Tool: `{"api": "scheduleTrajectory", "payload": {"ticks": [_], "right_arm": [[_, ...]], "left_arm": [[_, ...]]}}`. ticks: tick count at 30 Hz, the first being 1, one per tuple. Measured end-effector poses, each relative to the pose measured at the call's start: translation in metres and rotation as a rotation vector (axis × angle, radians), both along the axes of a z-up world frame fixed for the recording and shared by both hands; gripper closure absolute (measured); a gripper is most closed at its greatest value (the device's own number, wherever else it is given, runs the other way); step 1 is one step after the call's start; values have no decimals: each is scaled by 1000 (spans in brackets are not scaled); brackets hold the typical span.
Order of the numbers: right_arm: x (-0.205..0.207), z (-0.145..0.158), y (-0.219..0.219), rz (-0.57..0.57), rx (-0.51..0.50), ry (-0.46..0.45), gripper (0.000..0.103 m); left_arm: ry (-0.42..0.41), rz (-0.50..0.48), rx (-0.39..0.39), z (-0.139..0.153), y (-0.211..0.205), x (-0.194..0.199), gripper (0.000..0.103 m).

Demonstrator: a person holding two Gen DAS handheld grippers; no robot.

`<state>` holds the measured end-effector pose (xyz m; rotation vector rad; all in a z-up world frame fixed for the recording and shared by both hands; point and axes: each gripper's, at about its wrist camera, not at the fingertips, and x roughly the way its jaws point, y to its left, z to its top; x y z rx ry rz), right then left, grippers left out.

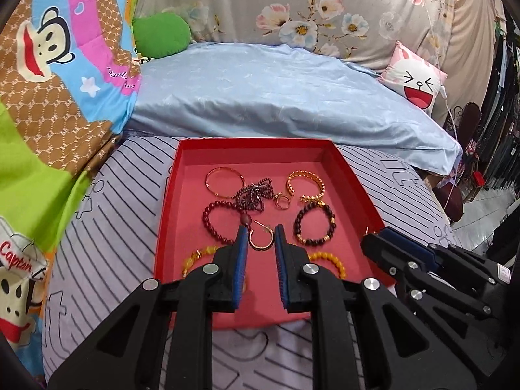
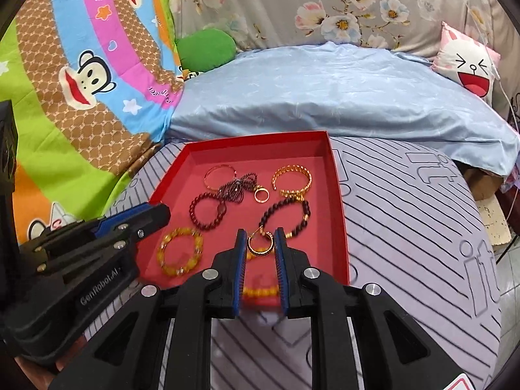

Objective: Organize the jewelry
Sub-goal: 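Carry both gold hoop earrings into the tray with both tools, then open both tools to release the hoop earrings in the tray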

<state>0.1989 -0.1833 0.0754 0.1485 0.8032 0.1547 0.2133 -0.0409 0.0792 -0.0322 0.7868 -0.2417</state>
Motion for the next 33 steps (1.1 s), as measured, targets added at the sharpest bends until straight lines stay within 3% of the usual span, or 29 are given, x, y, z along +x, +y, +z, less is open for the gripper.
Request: {"api": "scheduleTrajectory", "payload": {"ticks": [6,14,33], "right_arm": [[39,-21,-2,-11,7,45,87],[62,-38,3,-5,-7,74,87],[68,-46,6,-19,-32,76,84]], "left_arm": [[42,3,22,-20,-6,37,87],[77,2,37,-38,-9,64,87],[78,28,61,-51,-8,72,81]]}}
